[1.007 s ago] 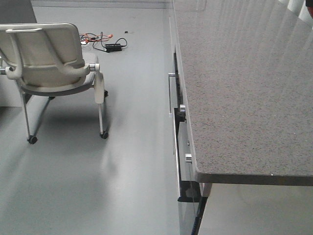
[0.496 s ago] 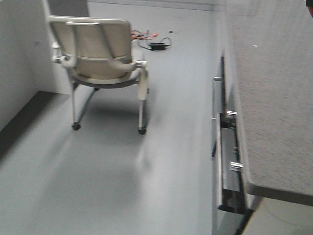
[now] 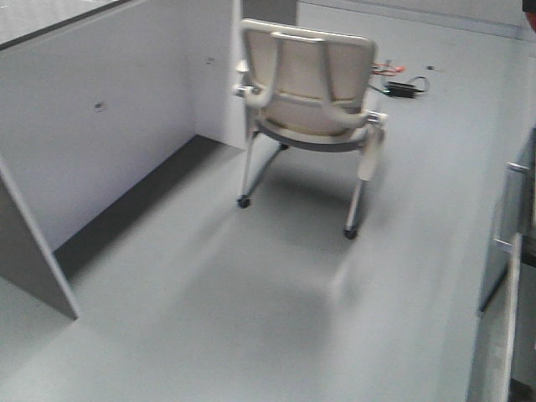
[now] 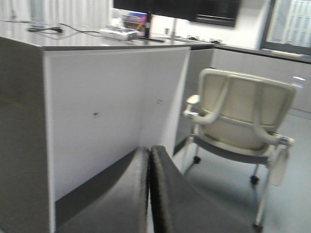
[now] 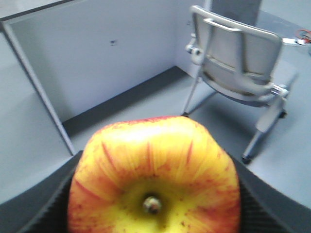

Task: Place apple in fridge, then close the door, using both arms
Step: 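Drive the base away from the counter toward the open refrigerator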

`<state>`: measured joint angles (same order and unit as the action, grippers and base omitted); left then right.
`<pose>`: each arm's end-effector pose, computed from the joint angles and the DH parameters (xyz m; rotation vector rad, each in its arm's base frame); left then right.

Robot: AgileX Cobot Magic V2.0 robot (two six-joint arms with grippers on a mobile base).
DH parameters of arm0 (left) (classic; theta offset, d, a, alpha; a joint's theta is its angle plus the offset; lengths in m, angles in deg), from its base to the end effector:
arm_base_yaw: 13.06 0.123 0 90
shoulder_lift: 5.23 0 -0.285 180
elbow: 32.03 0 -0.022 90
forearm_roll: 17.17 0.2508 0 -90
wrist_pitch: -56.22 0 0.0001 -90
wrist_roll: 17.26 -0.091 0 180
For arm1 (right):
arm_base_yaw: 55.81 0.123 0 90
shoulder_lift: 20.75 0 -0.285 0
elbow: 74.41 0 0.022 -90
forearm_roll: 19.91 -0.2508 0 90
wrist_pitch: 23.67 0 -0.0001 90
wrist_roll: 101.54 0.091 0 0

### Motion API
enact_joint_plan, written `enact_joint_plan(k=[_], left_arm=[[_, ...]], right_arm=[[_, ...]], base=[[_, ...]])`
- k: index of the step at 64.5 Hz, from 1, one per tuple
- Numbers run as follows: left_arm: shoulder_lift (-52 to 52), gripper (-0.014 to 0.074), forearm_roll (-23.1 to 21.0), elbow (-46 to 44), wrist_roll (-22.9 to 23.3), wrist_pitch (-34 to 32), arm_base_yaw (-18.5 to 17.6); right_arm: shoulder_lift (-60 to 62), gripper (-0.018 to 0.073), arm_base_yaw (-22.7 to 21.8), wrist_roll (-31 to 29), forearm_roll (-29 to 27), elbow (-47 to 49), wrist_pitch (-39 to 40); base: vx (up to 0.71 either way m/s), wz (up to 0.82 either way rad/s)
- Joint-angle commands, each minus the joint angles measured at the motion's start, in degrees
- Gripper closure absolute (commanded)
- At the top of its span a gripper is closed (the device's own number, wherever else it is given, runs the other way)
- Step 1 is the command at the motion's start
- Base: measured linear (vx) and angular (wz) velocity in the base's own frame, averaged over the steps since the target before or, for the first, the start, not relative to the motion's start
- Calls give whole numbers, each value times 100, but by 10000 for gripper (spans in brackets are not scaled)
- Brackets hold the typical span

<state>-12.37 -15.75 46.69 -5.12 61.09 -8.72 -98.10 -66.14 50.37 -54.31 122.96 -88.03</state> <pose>0.0566 0.0045 0.1972 -0.2093 1.5703 -0.0854 0.2165 0.0077 0.5066 -0.3397 1.9984 0.3174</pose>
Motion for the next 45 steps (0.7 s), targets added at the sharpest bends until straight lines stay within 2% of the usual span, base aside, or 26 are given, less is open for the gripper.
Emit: enact_joint_plan(k=[1, 45], left_arm=[[79, 603, -8, 159, 20, -419, -34], [79, 603, -8, 159, 20, -419, -34]], right_arm=[[108, 547, -34, -51, -229, 169, 374], [108, 547, -34, -51, -229, 169, 374]], base=[[1, 57], [1, 56]])
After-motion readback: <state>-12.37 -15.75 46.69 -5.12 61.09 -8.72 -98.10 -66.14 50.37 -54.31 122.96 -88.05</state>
